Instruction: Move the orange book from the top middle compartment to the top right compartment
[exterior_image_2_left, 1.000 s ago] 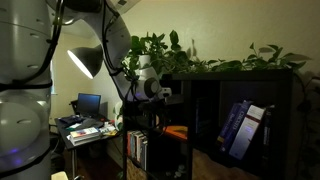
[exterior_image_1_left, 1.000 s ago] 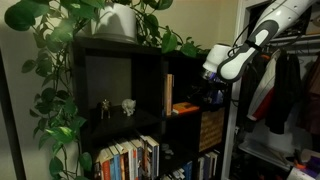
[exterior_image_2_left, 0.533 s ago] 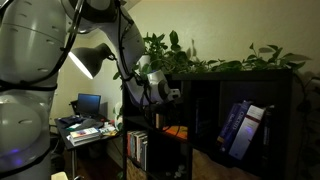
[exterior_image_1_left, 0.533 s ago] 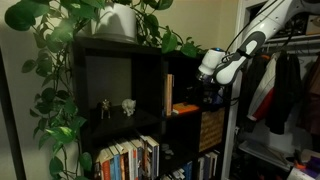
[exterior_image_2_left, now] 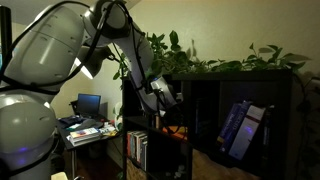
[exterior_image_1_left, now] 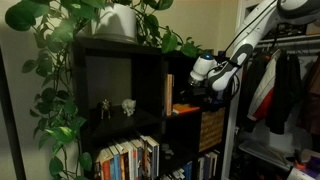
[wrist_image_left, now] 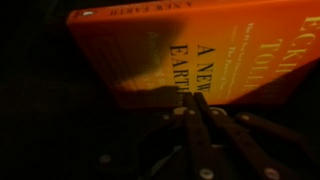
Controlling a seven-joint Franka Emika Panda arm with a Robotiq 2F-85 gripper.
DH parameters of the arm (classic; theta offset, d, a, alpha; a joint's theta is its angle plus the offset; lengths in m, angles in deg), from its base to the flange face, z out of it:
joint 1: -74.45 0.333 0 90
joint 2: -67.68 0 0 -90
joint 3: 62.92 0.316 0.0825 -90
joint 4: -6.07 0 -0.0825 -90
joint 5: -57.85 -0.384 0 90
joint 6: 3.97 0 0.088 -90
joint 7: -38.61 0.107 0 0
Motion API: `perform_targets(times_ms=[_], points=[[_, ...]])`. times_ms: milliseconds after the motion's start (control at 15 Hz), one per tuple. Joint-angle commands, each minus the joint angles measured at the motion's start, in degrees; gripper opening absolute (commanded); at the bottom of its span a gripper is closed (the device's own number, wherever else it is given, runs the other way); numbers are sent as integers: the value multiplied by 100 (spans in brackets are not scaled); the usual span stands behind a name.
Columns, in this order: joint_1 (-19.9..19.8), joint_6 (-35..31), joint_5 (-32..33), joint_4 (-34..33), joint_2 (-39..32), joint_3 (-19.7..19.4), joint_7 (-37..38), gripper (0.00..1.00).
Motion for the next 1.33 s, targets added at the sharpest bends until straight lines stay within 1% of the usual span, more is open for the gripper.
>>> perform_targets(times_ms=[0, 67, 133, 200, 267, 333, 667, 933, 1267], points=[[544, -61, 556, -510, -557, -492, 870, 0], [642, -69, 623, -570, -646, -574, 1011, 3], [742, -91, 690, -603, -710, -667, 1129, 3], [825, -114, 772, -636, -713, -764, 1233, 5], [877, -127, 835, -577, -691, -824, 1303, 3], [928, -125, 874, -557, -682, -878, 1363, 5], [839, -405, 837, 116, -276, -865, 1385, 2], [864, -669, 812, 660, 64, -942, 1501, 4], [923, -751, 838, 964, 315, -1053, 1638, 3]])
